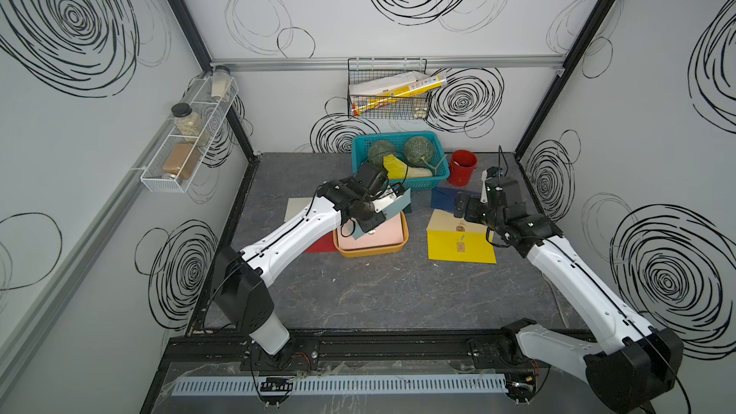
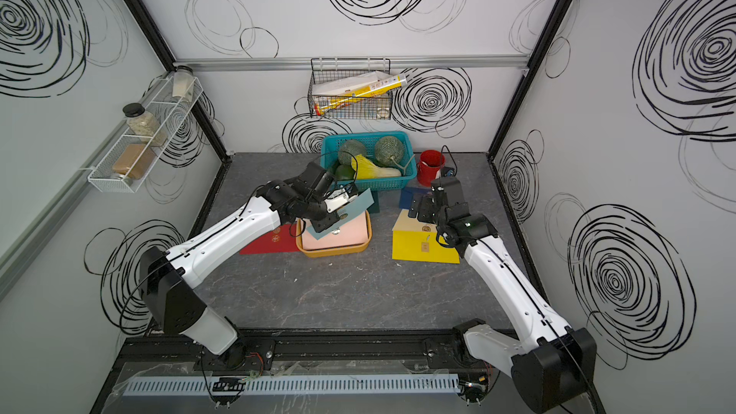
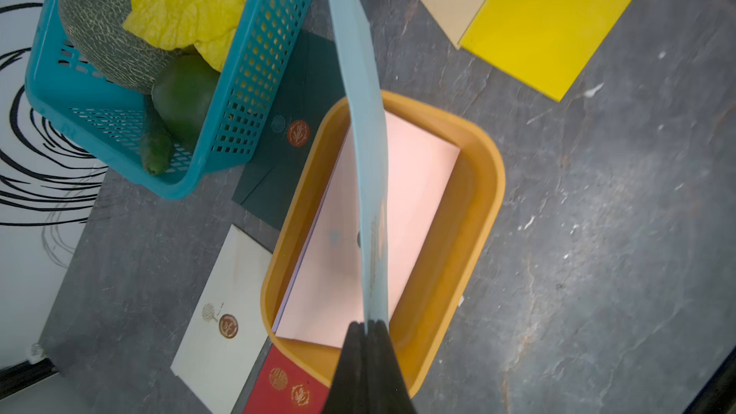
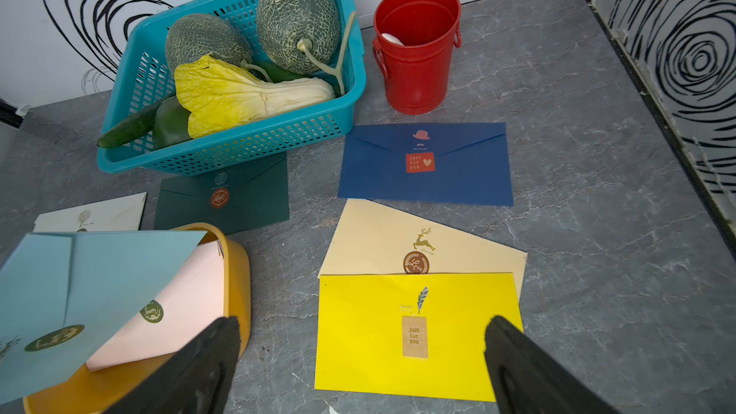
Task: Put the sealed envelopes into the storage box
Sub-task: Place the envelope in the storage box.
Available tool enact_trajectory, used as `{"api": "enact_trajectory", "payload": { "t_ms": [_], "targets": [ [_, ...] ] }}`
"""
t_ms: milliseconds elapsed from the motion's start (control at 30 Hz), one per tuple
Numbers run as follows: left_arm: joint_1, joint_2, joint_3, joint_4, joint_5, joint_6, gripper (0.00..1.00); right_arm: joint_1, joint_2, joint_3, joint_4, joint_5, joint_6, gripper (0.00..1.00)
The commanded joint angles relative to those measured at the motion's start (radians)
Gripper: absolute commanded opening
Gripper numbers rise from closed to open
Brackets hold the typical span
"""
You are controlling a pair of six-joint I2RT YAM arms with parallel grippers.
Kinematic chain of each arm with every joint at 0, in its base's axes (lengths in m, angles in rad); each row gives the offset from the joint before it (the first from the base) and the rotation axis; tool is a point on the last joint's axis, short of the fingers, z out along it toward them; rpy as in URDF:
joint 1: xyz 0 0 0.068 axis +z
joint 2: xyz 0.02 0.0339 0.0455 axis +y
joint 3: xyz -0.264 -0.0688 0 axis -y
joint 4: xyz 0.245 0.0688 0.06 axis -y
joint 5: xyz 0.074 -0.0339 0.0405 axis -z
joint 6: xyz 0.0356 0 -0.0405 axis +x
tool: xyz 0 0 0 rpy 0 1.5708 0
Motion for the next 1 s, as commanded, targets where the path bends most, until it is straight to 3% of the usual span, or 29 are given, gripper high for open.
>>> {"api": "enact_trajectory", "payload": {
  "t_ms": [0,167,300,600,967],
  "targets": [
    [0.029,-0.071,-0.065,0.038,0.017,0.174,0.0,-0.003,0.015,-0.006,0.047,-0.066,-0.011,1.0],
    [0.069,-0.105,-0.109,0.072,0.096,0.298,0.0,-0.003,0.041,-0.027,0.075,-0.139,0.004,1.0],
    [0.078,-0.062,-0.087,0.051,0.113,0.331,0.0,-0.003,0.053,-0.028,0.074,-0.155,0.003,1.0],
    [0.072,0.002,-0.07,0.053,0.143,0.337,0.0,-0.003,0.058,-0.023,0.08,-0.16,-0.005,1.0],
    [0.075,0.091,-0.031,0.041,0.075,0.311,0.0,-0.003,0.074,-0.019,0.09,-0.191,-0.002,1.0]
  ]
}}
